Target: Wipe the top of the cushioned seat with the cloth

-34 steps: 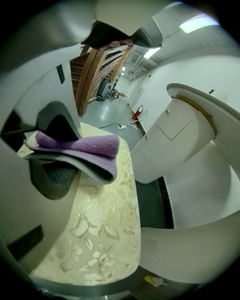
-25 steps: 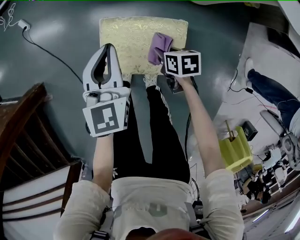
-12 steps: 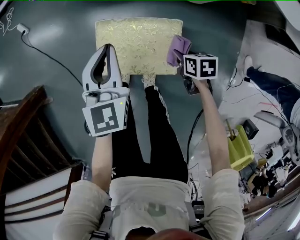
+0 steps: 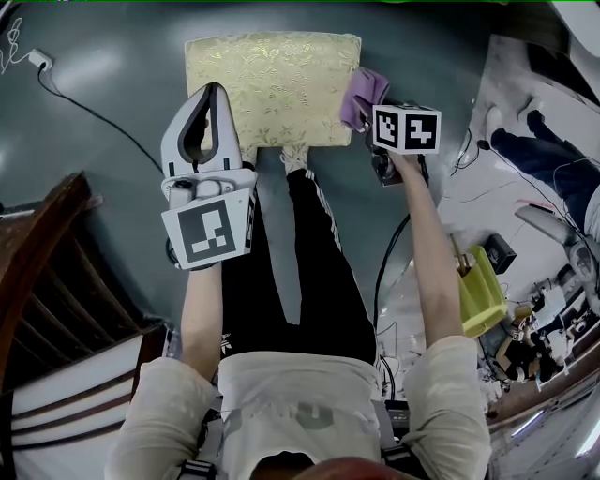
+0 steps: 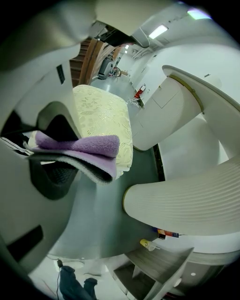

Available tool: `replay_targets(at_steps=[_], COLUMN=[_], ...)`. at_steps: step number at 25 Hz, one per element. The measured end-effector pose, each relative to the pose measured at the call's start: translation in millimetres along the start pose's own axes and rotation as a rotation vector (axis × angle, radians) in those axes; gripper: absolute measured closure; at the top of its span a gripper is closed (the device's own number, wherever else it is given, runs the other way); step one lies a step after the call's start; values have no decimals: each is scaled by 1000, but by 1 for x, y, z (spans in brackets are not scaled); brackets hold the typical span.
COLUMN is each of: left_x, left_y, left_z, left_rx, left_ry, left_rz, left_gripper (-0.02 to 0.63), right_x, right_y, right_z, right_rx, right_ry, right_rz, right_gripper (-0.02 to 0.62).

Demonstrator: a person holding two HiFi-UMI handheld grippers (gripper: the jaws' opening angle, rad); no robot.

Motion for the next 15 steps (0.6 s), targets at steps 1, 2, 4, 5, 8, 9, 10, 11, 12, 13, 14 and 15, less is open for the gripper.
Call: replay_targets(at_steps=[1,2,4,5,8,9,10,11,12,13,14,15], left_x=[-1,-1,-3,-2,3,5,8,9,10,9,7,5], left_y=[0,1,2,4,11,15,18,21,23,26,28,31], left_z=[0,0,-2,-4,-6,-8,-9,-11,-13,-15,-16,-17], left_rx=[0,-1,-4,-6,-18,-22,-27,-31,-35,-37,-39,-40], left_ry=[0,-1,-6,-6,5,12,17,21,22,19,13,5], left_rz=[1,0,-7,-9,-12,-10,-7,-3,2,5,3,1], left_gripper=[599,600,600,599,599,599,599,598,598,600,598,599], right_x=[0,-1,0,0,0,-1,-2,-3,-5,-8,-11,-15], right_y=[0,0,1,2,3,4,6,10,15,22,32,43], right_z=[0,0,-1,-2,-1,-1,-1,-2,-3,-5,-8,-11], right_rx=[1,1,5,10,37,42,43,38,27,8,-16,-44], right_ry=[-1,-2,-2,-1,6,8,10,10,5,-5,-20,-37], right_rz=[-1,-1,2,2,-7,-8,-11,-18,-28,-40,-50,-59], right_gripper=[499,499,499,499,499,499,499,499,499,499,500,500])
Point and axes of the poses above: the fingertips, and each gripper's own axes: z forward along the fingers, y to its left, x out of its underside, the point moved 7 cm from there along -z, backward along the fingers, and after that the axes turned 4 degrees about y, right-handed, at the moved point
